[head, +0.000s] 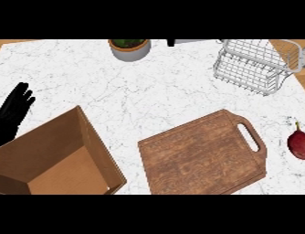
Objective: Pick the eggplant from the cutting board and place it in the tiered basket
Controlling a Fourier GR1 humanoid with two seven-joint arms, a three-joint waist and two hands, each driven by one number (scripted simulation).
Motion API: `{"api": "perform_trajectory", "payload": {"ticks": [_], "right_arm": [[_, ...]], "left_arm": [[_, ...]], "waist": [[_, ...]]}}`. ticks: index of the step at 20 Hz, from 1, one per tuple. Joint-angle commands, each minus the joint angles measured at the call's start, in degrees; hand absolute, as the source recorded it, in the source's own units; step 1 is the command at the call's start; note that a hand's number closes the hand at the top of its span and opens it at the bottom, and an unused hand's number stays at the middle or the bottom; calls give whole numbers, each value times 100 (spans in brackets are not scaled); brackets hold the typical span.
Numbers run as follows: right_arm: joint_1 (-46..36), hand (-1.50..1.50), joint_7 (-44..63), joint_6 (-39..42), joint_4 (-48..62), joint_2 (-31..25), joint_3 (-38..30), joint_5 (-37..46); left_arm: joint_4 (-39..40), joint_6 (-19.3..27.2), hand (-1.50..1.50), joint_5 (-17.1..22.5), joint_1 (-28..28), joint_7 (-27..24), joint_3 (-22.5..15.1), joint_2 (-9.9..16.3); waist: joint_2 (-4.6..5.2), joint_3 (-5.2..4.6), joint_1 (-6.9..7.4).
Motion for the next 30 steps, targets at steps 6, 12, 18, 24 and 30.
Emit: {"api": "perform_trajectory", "payload": {"ticks": [6,12,18,24,30], "right_arm": [[250,150,-380,479,-511,-727,-1072,-926],[-464,150,481,675,-459,-913,-1214,-1119],[-1286,150,980,808,-99,-711,-850,-967],[-2301,150,1546,934,228,-396,-308,-627],[-2824,150,1404,673,831,251,17,-254]], "left_arm": [[198,-32,0,-214,-24,-274,-813,-976],[159,-51,0,-409,-232,-123,-1057,-1127],[374,-123,0,-545,-463,-315,-1130,-1311],[421,-263,0,-465,-758,-24,-1064,-1259],[481,-377,0,-408,-733,-74,-957,-1261]], "waist": [[174,-150,427],[218,-144,720],[275,-140,913],[307,-140,1029],[320,-136,1089]]}}
